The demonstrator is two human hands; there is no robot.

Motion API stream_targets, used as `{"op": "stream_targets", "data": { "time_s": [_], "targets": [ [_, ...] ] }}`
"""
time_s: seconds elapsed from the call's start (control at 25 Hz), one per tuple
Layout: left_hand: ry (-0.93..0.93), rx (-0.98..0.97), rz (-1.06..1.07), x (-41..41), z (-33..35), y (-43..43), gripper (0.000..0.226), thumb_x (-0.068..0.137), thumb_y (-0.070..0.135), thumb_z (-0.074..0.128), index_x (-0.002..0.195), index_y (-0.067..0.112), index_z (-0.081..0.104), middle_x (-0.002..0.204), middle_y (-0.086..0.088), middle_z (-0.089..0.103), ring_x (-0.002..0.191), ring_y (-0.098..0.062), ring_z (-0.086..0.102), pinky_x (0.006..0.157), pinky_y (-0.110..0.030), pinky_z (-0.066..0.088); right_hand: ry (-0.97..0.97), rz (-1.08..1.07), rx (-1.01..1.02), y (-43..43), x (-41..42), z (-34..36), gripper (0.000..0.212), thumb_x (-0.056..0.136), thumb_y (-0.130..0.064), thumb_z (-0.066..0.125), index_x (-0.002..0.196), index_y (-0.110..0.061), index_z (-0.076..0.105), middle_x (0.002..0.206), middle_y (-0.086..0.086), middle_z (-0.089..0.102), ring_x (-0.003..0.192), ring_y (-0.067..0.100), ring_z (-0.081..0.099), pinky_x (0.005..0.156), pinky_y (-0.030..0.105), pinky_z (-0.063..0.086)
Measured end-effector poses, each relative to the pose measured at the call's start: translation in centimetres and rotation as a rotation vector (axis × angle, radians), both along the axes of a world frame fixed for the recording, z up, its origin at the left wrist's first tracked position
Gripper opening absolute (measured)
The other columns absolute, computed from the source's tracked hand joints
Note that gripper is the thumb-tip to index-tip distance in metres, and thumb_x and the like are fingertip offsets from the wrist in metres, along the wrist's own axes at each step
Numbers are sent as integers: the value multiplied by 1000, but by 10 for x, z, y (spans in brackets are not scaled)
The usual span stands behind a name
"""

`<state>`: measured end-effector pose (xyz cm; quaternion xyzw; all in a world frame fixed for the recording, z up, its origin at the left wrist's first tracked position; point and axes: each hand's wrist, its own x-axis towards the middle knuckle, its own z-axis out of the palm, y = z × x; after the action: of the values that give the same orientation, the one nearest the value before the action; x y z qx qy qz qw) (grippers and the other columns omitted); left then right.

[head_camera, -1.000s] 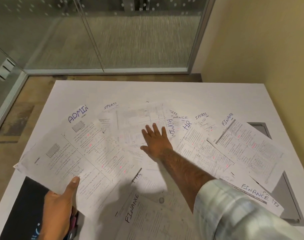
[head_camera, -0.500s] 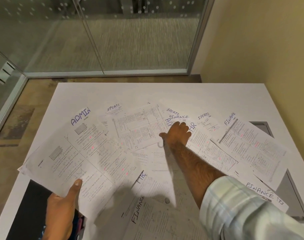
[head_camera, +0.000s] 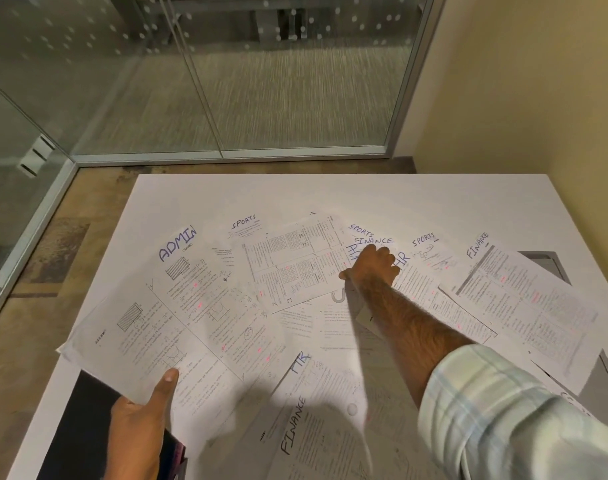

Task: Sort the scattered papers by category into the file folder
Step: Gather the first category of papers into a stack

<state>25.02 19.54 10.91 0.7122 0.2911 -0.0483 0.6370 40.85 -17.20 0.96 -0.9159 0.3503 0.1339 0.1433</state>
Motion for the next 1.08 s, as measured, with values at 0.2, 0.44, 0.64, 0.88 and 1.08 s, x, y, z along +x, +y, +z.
{"op": "stream_targets", "data": {
  "time_s": [0.2,0.44,0.64,0.88,1.08],
  "targets": [
    [16,-10,-6,-1,-2,5,37,95,17,68,129,29,59,113,8,67,118,-26,58,111,-55,41,28,-13,46,-1,6,2,69,69,-42,89,120,-8,59,125,13,61,119,32,54,95,46,44],
    [-11,-29,-30,4,3,8,31,95,13,67,122,26,59,106,10,66,101,-14,62,100,-43,44,-232,-127,212,-2,-2,16,16,91,-4,57,107,-7,57,105,9,68,91,28,64,73,37,53],
    [-51,-38,-94,5,9,-2,35,95,11,69,123,29,59,105,18,69,99,-7,63,98,-33,47,-778,-167,226,-23,-61,98,14,96,-6,52,91,-12,64,79,4,67,66,22,61,52,25,40],
    [-10,-72,-212,-4,22,-42,23,92,13,74,107,30,68,91,15,79,85,-9,76,68,-22,58,-1189,-219,436,-112,-151,210,11,91,-24,63,97,-29,71,97,0,70,82,17,63,69,37,55],
    [17,-149,-384,-28,31,-88,53,74,37,86,123,24,70,114,3,78,108,-21,74,92,-41,58,-1046,-259,646,-198,-209,262,22,96,-44,65,111,-29,69,101,-4,74,81,9,71,66,28,62]
  ]
}}
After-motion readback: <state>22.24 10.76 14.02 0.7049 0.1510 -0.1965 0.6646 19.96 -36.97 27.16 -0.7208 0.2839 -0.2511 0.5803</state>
